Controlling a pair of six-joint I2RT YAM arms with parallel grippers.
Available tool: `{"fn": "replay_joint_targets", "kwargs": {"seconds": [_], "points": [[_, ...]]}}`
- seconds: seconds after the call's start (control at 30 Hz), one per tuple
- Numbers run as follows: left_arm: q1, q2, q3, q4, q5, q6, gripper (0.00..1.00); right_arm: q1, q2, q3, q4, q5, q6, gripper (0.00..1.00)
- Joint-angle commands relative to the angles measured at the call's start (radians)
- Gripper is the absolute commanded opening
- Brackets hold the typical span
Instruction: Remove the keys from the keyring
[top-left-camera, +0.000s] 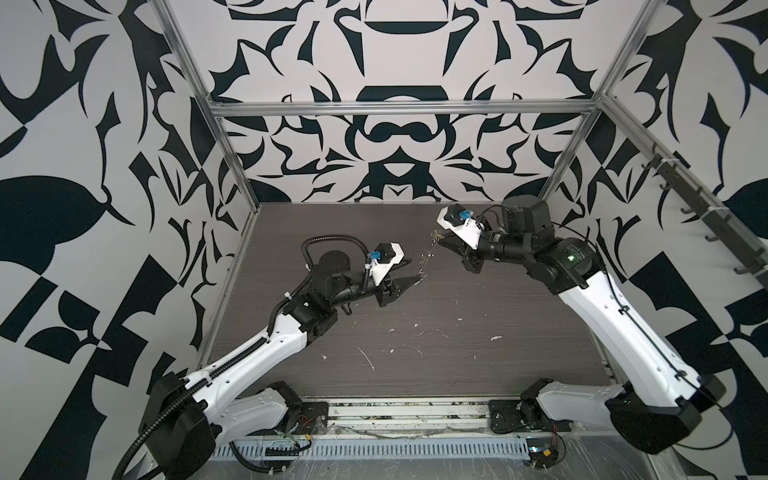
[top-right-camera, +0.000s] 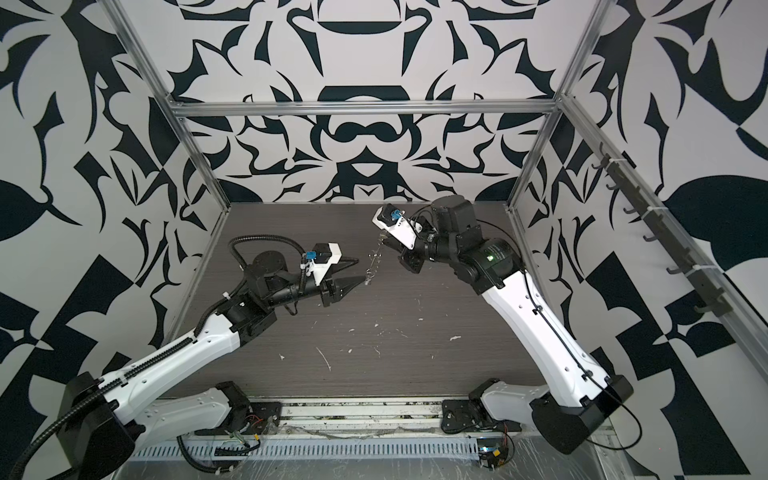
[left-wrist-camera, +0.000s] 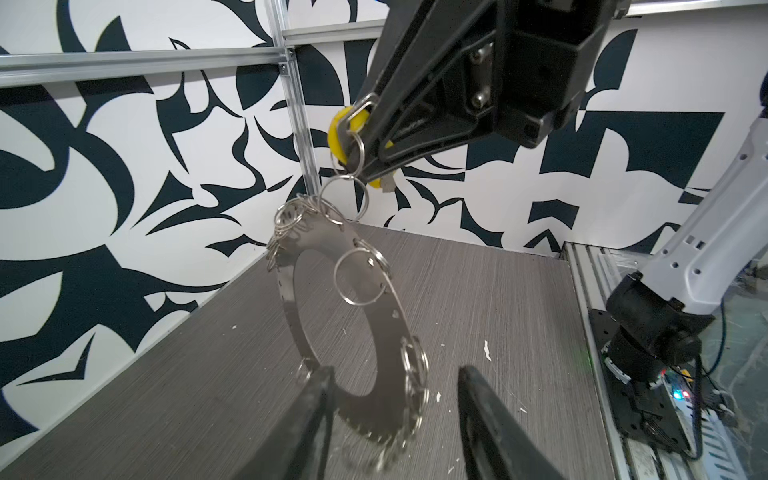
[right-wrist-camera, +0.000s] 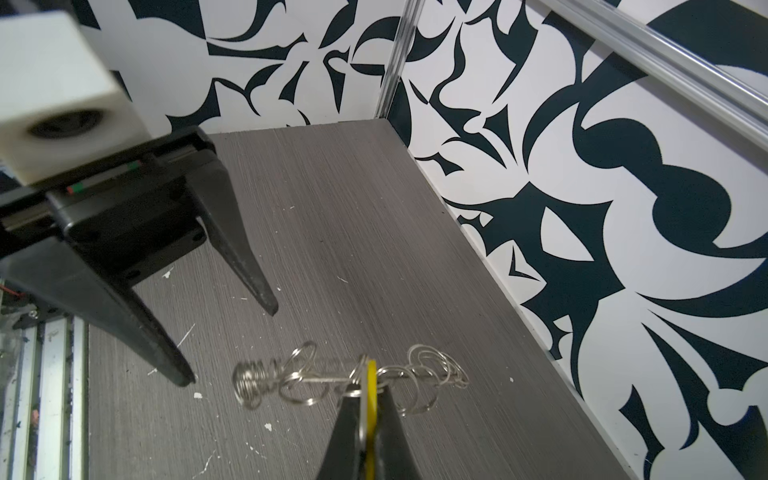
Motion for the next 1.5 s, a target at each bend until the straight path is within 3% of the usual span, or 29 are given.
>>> {"fn": "replay_joint_targets", "kwargs": {"seconds": [0.0,0.23,0.3,0.5,0.6,0.73,0.93,1.47], "points": [[-0.005,-0.037,0.036,-0.044,-0.104,0.029,0.56,0.007,0.013,0.07,0.048,0.037,0.148,0.0],[-0.005,-0.061,0.044,-0.067,-0.117,0.056,0.57,0.02,0.013,0.046,0.105,0.11,0.308,0.0],[-0.005,-0.072,0.042,-0.068,-0.095,0.07,0.54,0.021,-0.026,-0.015,0.156,-0.004,0.246,0.0],[0.0,-0.089,0.103,-0.144,0.077,0.053,0.49,0.024,-0.202,-0.277,0.41,-0.194,0.003,0.0],[0.001,-0.098,0.114,-0.156,0.133,0.057,0.47,0.022,-0.231,-0.344,0.479,-0.265,-0.107,0.0],[0.003,-0.112,0.105,-0.132,0.187,0.081,0.44,0.021,-0.238,-0.41,0.56,-0.336,-0.164,0.0],[0.009,-0.119,0.101,-0.146,0.223,0.128,0.41,0.02,-0.26,-0.457,0.609,-0.385,-0.185,0.0],[0.101,-0.073,0.152,-0.204,0.262,0.143,0.39,0.021,-0.228,-0.446,0.599,-0.371,-0.265,0.0]]}}
